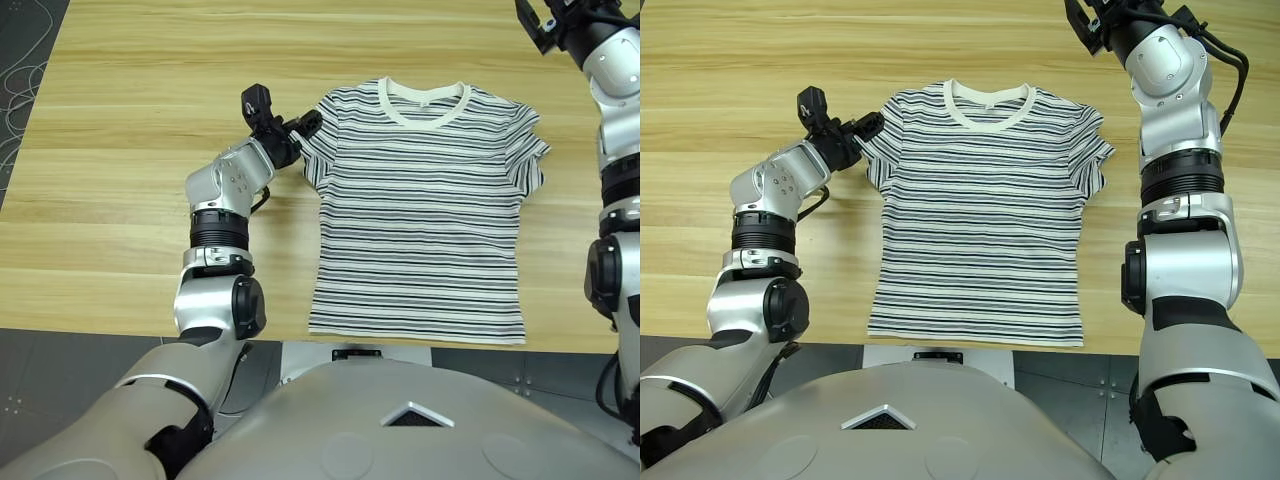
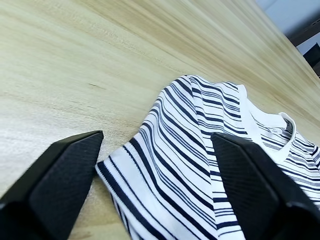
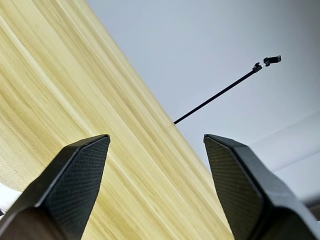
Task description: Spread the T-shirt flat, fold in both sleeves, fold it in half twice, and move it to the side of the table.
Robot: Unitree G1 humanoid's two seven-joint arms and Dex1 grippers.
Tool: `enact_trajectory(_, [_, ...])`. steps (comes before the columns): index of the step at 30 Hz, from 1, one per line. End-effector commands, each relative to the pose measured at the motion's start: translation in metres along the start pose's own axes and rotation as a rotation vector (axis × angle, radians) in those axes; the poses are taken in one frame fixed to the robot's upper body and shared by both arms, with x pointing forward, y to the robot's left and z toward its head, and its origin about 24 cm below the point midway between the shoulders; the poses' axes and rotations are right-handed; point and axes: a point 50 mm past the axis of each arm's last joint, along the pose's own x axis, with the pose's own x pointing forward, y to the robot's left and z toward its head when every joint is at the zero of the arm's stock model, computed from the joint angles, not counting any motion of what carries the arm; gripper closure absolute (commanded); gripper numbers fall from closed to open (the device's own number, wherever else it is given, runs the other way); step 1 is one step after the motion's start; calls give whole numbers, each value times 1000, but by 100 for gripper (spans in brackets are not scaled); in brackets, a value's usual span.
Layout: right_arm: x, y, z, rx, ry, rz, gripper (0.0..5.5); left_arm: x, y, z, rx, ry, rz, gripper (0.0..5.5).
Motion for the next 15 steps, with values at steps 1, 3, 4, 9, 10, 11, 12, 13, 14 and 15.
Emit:
enact_trajectory(1, [0,1,-1,9,5,6,200,-2,22,-51,-33,196,93,232])
enact_trajectory(3, [0,2,0,10,4,7,200,-3,21,-50,-30,193,90,261])
enact_trajectory(4, [0,2,0,10,4,7,200,-3,20,-49,-29,191,89,277])
enact_trajectory(9, [1,3,1,12,1,11,200,-4,20,-48,-32,187,85,354])
enact_trajectory(10, [1,3,1,13,2,11,200,-4,20,-48,-33,187,83,360])
enact_trajectory(11, [1,3,1,13,2,11,200,-4,19,-48,-34,188,79,380])
enact_trajectory(12, [1,3,1,13,3,11,200,-5,18,-48,-34,189,77,388])
enact_trajectory(13, [1,3,1,14,4,10,200,-5,18,-48,-34,189,74,410])
enact_trajectory(14, [1,3,0,14,4,10,200,-5,18,-48,-34,189,73,420])
enact_trajectory(15, [1,3,0,15,5,9,200,-5,18,-47,-34,188,73,448])
